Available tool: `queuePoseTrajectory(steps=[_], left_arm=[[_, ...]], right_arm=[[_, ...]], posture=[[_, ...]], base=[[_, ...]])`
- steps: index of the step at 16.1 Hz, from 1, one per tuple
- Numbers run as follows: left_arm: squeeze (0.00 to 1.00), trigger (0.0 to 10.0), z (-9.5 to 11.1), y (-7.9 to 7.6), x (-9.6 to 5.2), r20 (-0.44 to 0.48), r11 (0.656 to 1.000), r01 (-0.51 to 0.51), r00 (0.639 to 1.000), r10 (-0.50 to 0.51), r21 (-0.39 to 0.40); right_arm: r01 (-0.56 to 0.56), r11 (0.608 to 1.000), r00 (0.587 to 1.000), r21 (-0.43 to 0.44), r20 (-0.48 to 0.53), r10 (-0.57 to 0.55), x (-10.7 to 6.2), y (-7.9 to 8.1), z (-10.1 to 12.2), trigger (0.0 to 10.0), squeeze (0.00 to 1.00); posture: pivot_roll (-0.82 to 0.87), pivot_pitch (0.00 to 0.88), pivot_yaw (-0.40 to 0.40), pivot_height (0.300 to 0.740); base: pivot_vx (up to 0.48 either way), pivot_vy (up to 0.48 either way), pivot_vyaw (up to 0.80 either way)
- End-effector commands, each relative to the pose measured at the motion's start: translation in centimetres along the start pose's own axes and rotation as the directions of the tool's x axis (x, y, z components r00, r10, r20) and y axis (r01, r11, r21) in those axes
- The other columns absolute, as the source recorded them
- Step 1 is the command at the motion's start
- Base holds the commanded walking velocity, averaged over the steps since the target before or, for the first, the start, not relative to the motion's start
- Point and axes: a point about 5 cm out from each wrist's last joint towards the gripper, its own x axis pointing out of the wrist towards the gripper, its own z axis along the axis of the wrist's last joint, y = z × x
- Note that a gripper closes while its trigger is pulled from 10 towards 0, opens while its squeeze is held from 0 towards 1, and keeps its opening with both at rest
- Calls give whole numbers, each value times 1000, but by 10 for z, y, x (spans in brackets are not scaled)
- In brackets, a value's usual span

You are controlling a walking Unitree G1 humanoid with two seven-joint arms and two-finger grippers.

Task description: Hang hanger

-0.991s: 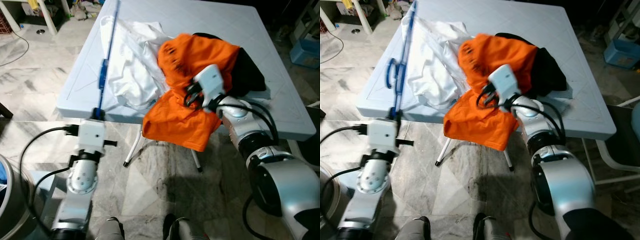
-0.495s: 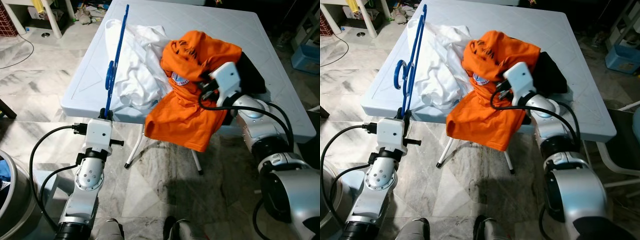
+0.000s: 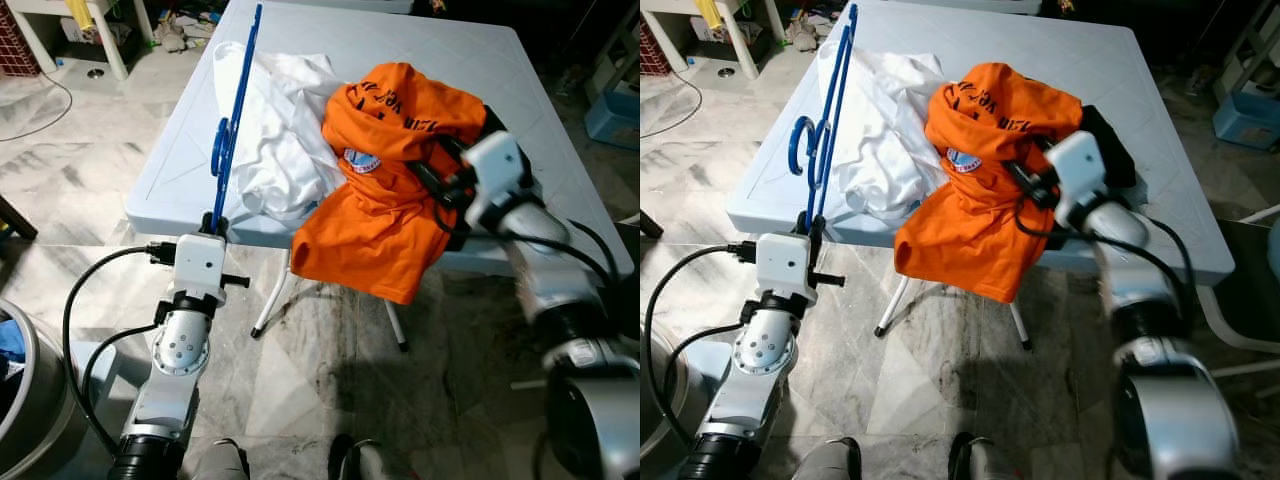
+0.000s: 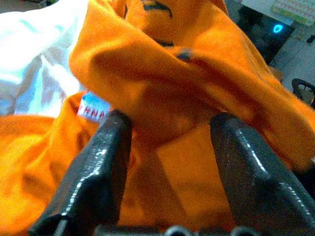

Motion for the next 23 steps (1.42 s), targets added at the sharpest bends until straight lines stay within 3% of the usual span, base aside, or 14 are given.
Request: queuePoseTrajectory(steps=[1, 4, 5, 7, 8, 9, 11, 12, 16, 23], left_arm=[[0, 10000, -10, -5, -3, -50, 1000, 21, 999, -21, -5], [0, 10000, -10, -7, -1, -50, 1000, 26, 998, -26, -7], [0, 10000, -8, -6, 0, -45, 1000, 27, 999, -28, -10], [0, 10000, -7, -6, 0, -44, 999, 23, 999, -24, -25], [0, 10000, -7, -8, -1, -46, 999, 23, 999, -24, -29], [0, 10000, -8, -9, -2, -51, 999, 24, 998, -25, -30], [0, 10000, -8, -11, -2, -54, 999, 23, 998, -25, -43], [0, 10000, -4, -15, 2, -39, 999, 30, 999, -32, -44], [0, 10000, 1, -21, 10, -18, 998, 51, 999, -51, -36], [0, 10000, 0, -25, 12, -21, 998, 49, 999, -50, -33]], right_arm=[[-30, 1000, 1000, -7, -7, 30, -12, -2, -2, 10000, 1000], [-56, 998, 998, 14, -6, 56, -21, 1, -2, 10000, 1000], [-42, 997, 999, 59, 4, 41, -27, 1, -1, 10000, 1000], [25, 994, 1000, 106, -2, -25, -31, 1, -4, 10000, 1000], [111, 982, 994, 151, -14, -110, -33, 0, -8, 10000, 1000], [241, 944, 970, 227, -30, -241, -35, 2, -16, 10000, 1000], [351, 883, 934, 312, -54, -352, -39, 7, -23, 10000, 1000], [448, 811, 890, 376, -103, -444, -44, 16, -34, 10000, 1000], [468, 798, 881, 380, -133, -454, -44, 30, -34, 10000, 1000], [503, 783, 862, 365, -140, -488, -42, 23, -29, 10000, 1000]], posture=[[51, 128, -73, 740], [46, 128, -70, 740], [35, 136, -62, 740], [26, 152, -63, 740], [24, 154, -63, 740], [17, 154, -61, 740], [8, 149, -57, 740], [1, 143, -48, 740], [-13, 134, -35, 740], [-10, 130, -42, 740]], base=[[0, 0, 0], [0, 0, 0], [0, 0, 0], [0, 0, 0], [0, 0, 0], [0, 0, 0], [0, 0, 0], [0, 0, 0], [0, 0, 0], [0, 0, 0]])
